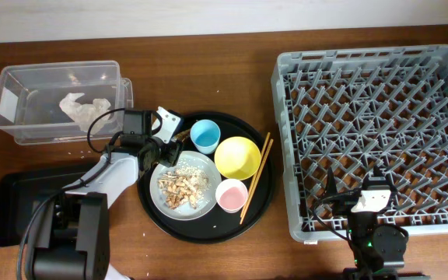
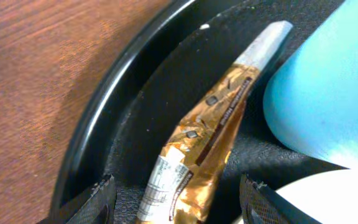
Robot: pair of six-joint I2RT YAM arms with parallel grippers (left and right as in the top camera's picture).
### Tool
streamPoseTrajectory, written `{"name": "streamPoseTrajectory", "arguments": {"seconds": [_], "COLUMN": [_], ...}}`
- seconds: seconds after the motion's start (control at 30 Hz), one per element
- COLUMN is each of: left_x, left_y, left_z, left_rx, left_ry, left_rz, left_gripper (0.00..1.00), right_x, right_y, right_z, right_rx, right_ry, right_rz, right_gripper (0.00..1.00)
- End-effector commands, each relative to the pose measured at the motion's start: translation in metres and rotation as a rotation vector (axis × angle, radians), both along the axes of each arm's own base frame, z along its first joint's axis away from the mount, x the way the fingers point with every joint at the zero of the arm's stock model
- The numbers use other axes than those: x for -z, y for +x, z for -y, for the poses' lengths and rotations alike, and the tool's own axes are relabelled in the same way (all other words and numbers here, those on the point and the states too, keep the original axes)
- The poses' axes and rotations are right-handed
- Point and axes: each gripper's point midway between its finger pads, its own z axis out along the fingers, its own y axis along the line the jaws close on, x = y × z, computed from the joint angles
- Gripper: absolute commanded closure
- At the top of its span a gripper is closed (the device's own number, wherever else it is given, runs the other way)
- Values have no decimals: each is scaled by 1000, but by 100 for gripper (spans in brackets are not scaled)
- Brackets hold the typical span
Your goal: Sort waste into correct bins and load items into the dishwasher rack
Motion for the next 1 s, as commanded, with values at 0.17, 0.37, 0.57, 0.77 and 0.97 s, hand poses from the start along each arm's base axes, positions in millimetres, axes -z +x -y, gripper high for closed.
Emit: {"name": "streamPoseTrajectory", "arguments": {"seconds": [0.17,0.37,0.57,0.77,0.97], "left_x": [23,23,19,-8,-67], "left_y": [1,3,7,10,17], "left_z": [-2,-2,-1,-1,-2], "left_rx": [2,0,-42,-77,-128], "left_ry": [20,18,-11,-42,-101], "left_rz": [-24,-14,-10,32,154], "left_gripper": [42,57,70,94,97], "right_x": [3,3,3,3,3], "right_y": [0,0,0,0,0], "right_z": [2,2,2,2,2], "right_rx": [12,12,12,12,12], "right_ry": [1,1,1,1,1], "right_rz": [-5,-5,-5,-5,-5], "right_gripper": [1,1,1,1,1]}}
